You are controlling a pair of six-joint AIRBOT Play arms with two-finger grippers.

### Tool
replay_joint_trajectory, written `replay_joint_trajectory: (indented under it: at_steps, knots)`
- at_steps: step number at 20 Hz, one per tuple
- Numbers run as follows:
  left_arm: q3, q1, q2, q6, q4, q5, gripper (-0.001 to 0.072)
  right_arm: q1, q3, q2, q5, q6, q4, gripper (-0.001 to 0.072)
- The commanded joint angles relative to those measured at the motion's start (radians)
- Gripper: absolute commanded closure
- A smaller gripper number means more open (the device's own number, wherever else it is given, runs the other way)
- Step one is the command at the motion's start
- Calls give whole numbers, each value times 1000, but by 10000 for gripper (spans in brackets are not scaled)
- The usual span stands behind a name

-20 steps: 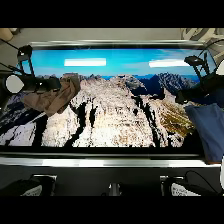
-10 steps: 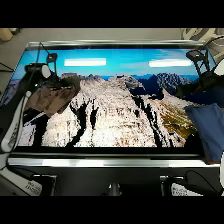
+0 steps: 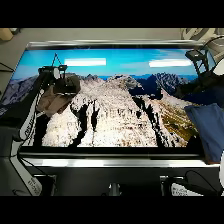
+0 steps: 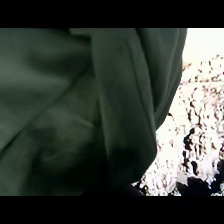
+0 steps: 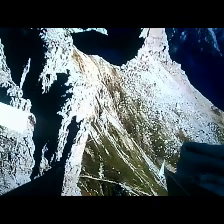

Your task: Fold the shirts.

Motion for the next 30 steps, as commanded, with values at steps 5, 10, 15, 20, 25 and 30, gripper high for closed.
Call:
replay_joint_trajectory:
  at_steps: [5, 10, 15, 20, 25, 30]
  knots:
    - [131, -117, 408, 118, -64, 53, 684, 0, 1, 203, -141, -42, 1, 44]
    - [-26, -442, 621, 85, -224, 93, 684, 0, 1, 428, -18, -23, -2, 43]
    - [-209, -808, 472, -71, -235, 550, 684, 0, 1, 588, -45, -22, -94, 43]
    - [-163, -784, 336, -91, -330, 414, 9, 0, 1, 585, 45, -19, -112, 41]
    - [-119, -438, 404, 71, -233, -66, 20, 0, -73, 423, 215, -66, -95, 40]
    - [-498, -216, 508, 93, -306, -132, 20, 0, -489, 338, 111, -68, -74, 40]
